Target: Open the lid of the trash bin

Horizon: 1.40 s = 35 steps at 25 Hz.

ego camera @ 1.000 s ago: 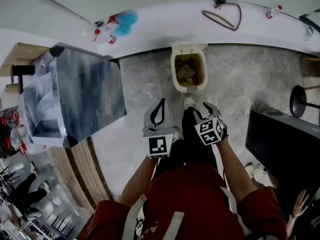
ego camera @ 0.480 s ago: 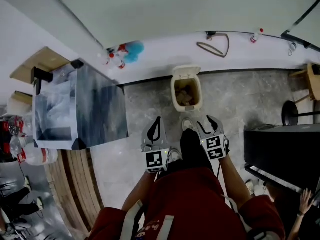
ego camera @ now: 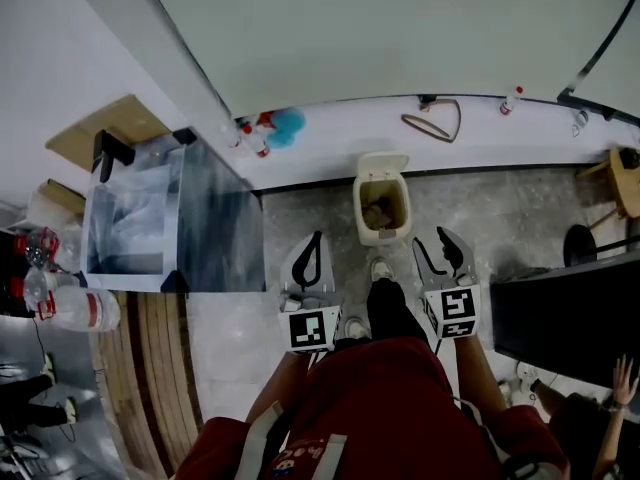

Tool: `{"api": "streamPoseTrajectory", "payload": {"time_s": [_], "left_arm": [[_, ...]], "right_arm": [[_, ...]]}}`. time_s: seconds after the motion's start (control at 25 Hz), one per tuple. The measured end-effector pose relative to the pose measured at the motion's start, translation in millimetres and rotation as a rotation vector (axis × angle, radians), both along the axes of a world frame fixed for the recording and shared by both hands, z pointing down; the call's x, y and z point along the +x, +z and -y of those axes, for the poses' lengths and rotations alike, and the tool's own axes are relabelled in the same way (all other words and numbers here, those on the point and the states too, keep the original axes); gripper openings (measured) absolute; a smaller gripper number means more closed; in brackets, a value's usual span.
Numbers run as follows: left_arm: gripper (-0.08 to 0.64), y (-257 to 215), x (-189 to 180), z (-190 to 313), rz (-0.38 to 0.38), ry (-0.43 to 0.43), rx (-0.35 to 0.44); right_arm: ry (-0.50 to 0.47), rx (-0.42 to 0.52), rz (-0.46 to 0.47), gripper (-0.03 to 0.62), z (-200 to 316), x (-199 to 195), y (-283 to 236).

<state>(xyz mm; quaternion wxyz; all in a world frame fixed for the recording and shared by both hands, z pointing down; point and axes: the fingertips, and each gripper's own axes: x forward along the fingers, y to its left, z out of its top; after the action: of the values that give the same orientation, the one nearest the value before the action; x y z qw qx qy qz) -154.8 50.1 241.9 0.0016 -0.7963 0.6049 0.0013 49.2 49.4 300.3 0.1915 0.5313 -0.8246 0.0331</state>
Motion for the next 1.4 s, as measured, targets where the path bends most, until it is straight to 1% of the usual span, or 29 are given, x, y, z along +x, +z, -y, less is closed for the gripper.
{"api": "streamPoseTrajectory", "payload": {"time_s": [0.08, 0.2, 0.24, 0.32, 0.4, 0.52, 0.64, 0.96, 1.12, 1.32, 1.4], "left_arm": [[0.005, -24, -2, -3, -0.002, 0.0, 0.037], [0.005, -54, -5, -12, -0.002, -0.004, 0.083], [0.005, -63, -6, -14, -0.004, -0.005, 0.098], [0.005, -82, -9, -18, -0.004, -0.013, 0.138], [0.005, -98, -10, -24, 0.019, -0.023, 0.184], [0.005, -109, -10, -30, 0.05, -0.024, 0.223], [0.005, -113, -11, -33, 0.047, -0.03, 0.232], [0.005, -112, -14, -34, 0.038, -0.043, 0.223], [0.005, -111, -10, -33, 0.035, -0.035, 0.22], [0.005, -113, -6, -30, 0.026, -0.025, 0.225], [0.005, -113, -5, -29, 0.021, -0.024, 0.226]], "right_arm": [[0.02, 0.095, 0.04, 0.195, 1, 1, -37], [0.073, 0.231, 0.135, 0.189, -8, 11, -91], [0.081, 0.271, 0.151, 0.189, -11, 13, -108], [0.08, 0.339, 0.161, 0.189, -15, 15, -138], [0.073, 0.393, 0.159, 0.189, -19, 15, -162], [0.073, 0.452, 0.152, 0.19, -26, 15, -183], [0.068, 0.47, 0.153, 0.19, -28, 13, -188], [0.056, 0.449, 0.148, 0.182, -27, 10, -179], [0.057, 0.448, 0.163, 0.128, -26, 10, -179], [0.067, 0.458, 0.15, 0.012, -27, 11, -180], [0.073, 0.462, 0.14, 0.0, -27, 12, -180]]}}
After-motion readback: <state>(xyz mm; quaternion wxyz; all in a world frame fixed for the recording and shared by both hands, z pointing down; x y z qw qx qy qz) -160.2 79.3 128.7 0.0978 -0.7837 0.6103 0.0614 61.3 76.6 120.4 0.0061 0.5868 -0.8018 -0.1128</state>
